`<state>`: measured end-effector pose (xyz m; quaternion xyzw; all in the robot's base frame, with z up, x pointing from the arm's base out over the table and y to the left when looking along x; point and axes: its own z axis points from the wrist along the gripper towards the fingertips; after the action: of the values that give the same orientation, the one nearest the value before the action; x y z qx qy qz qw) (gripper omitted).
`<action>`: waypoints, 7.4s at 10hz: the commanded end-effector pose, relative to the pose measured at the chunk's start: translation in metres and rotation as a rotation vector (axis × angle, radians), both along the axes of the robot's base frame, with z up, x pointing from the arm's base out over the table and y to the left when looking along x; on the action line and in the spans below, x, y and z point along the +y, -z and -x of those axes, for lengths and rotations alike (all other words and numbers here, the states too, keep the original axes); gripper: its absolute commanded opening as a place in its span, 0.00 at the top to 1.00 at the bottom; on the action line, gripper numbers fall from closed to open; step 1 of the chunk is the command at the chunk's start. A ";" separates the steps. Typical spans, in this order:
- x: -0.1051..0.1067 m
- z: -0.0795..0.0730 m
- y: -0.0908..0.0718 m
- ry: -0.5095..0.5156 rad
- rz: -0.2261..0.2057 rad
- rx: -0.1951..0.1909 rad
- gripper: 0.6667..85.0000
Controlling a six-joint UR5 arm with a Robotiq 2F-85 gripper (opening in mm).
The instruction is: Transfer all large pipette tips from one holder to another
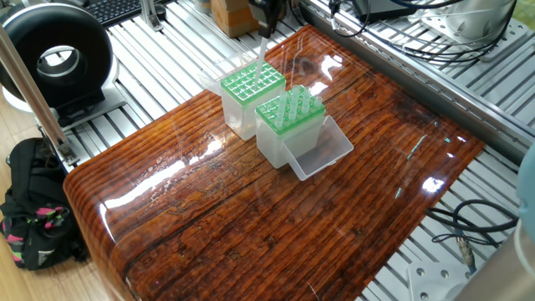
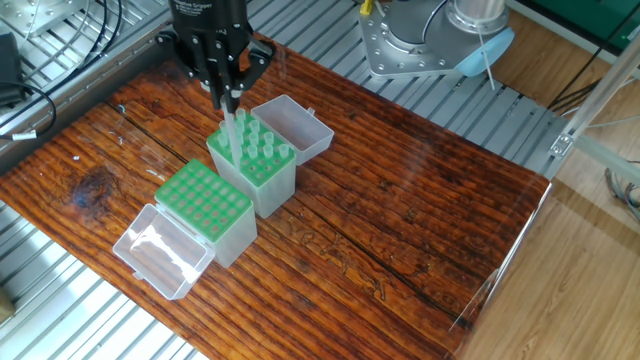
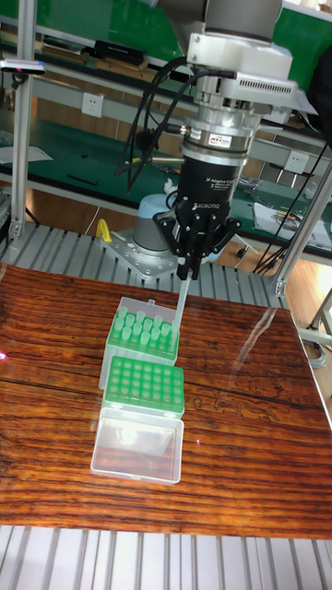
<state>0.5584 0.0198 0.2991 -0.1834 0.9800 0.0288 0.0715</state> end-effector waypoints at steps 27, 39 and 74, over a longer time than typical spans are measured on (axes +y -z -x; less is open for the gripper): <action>0.018 -0.082 0.013 0.031 -0.044 -0.065 1.00; -0.079 -0.074 0.014 -0.139 0.057 -0.008 1.00; -0.064 -0.066 0.032 -0.163 0.067 0.075 0.63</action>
<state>0.6270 -0.0489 0.2657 -0.2567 0.9661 -0.0017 0.0289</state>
